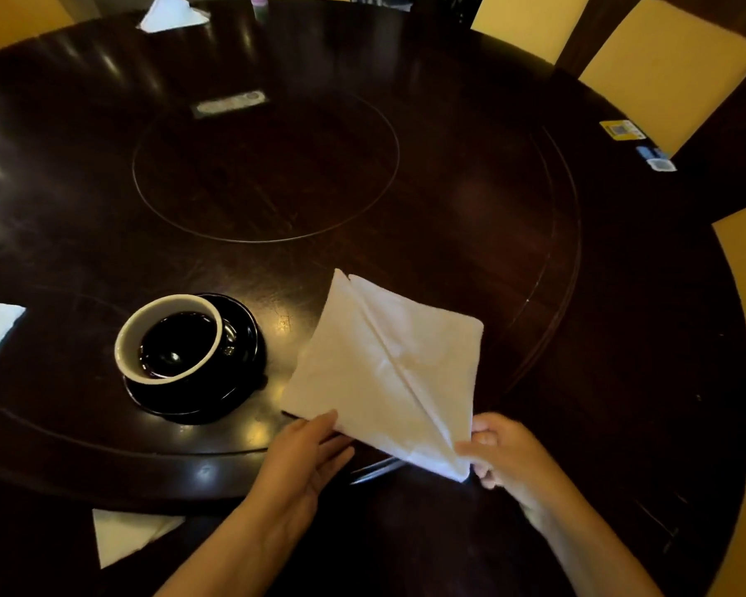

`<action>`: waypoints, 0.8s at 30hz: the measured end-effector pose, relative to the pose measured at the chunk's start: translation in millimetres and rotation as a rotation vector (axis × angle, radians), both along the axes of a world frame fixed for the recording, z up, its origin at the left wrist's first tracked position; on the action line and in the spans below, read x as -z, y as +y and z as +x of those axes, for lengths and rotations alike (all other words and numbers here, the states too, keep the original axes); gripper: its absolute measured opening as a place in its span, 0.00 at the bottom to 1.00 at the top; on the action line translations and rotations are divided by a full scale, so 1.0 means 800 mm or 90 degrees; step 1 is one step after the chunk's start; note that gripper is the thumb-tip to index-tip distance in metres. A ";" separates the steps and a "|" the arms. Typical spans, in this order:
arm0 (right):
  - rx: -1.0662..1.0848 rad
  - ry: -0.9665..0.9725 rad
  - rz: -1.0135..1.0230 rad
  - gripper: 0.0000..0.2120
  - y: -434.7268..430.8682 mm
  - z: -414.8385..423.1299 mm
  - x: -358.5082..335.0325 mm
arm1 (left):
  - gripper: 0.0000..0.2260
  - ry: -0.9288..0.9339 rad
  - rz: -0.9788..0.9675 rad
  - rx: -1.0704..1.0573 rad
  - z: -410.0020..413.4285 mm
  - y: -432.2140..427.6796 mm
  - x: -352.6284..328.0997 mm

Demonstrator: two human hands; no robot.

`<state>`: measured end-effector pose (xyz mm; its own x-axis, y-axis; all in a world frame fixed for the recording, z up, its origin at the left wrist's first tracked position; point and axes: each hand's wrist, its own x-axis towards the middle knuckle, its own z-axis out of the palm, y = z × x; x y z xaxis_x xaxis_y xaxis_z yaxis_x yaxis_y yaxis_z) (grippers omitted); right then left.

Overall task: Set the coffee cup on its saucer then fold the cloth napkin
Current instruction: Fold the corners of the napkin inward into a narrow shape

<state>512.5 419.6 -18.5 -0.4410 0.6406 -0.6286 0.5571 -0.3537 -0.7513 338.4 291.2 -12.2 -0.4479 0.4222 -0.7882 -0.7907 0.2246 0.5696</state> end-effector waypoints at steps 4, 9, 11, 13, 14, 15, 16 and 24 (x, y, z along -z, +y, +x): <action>-0.039 0.049 -0.181 0.05 -0.042 0.029 0.002 | 0.04 0.118 -0.025 0.020 -0.009 -0.006 -0.002; 0.248 0.035 -0.023 0.09 0.010 0.024 0.019 | 0.07 0.272 -0.087 0.031 -0.030 0.000 0.006; 0.261 0.033 0.051 0.09 0.029 0.013 0.022 | 0.09 0.317 -0.098 0.060 -0.038 0.002 0.010; 0.255 0.003 0.105 0.12 0.040 0.002 0.026 | 0.09 0.347 -0.107 0.078 -0.043 0.004 0.012; 0.256 -0.018 0.125 0.14 0.044 -0.002 0.026 | 0.07 0.355 -0.110 0.083 -0.045 0.004 0.012; 0.260 -0.038 0.142 0.14 0.048 -0.006 0.026 | 0.06 0.361 -0.112 0.086 -0.046 0.006 0.013; 0.261 -0.061 0.157 0.14 0.051 -0.009 0.025 | 0.05 0.364 -0.114 0.087 -0.048 0.006 0.014; -0.028 -0.257 0.387 0.14 0.068 -0.017 0.018 | 0.05 0.370 -0.129 0.116 -0.054 0.006 0.018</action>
